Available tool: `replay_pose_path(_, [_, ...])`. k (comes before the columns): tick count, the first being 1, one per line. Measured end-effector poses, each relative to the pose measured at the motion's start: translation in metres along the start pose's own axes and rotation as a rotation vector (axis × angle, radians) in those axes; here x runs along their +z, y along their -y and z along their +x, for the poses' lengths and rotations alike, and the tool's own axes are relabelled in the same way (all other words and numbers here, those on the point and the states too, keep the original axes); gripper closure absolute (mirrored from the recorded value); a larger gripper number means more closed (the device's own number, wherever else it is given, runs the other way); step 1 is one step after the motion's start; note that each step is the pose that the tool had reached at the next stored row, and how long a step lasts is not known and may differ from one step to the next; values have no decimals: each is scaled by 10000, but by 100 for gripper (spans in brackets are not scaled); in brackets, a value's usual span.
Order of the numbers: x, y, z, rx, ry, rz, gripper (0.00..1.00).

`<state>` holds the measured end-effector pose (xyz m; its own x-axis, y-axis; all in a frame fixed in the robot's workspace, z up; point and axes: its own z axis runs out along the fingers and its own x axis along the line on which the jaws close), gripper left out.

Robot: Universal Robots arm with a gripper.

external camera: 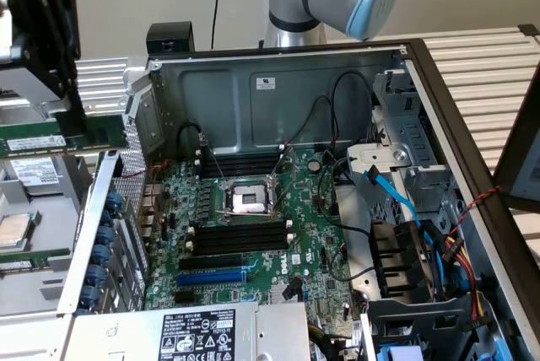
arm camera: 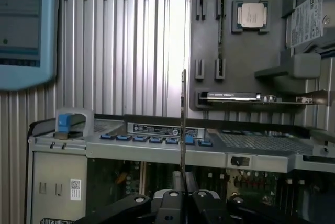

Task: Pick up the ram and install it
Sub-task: 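Pick up the ram and move it above insertion slot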

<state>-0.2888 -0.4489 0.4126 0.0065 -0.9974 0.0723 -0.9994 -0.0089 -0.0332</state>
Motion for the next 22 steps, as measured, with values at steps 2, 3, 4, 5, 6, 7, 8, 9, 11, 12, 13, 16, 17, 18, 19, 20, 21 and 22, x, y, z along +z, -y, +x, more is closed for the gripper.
replay_pose_path(2, [4,91,7,1,0,0,87])
replay_pose_path(3, [6,137,9,0,0,1,87])
replay_pose_path(4, [7,181,12,1,1,1,87])
replay_pose_path(5, [9,226,15,0,1,1,87])
replay_pose_path(6, [11,274,18,0,3,1,87])
replay_pose_path(7, [12,318,21,1,6,1,87])
replay_pose_path(8, [14,365,24,1,11,1,87])
replay_pose_path(9, [16,408,27,0,15,1,87])
replay_pose_path(11, [19,499,33,2,24,1,87])
replay_pose_path(12, [21,546,35,2,29,1,87])
replay_pose_path(13, [23,591,38,1,32,1,87])
replay_pose_path(16, [28,727,47,2,40,1,87])
replay_pose_path(17, [30,774,50,2,43,1,87])
replay_pose_path(18, [32,821,53,1,45,1,87])
replay_pose_path(19, [33,866,56,1,46,1,87])
replay_pose_path(20, [35,910,58,3,47,1,87])
replay_pose_path(21, [36,955,61,2,48,1,87])
replay_pose_path(22, [38,1002,63,1,50,1,87])
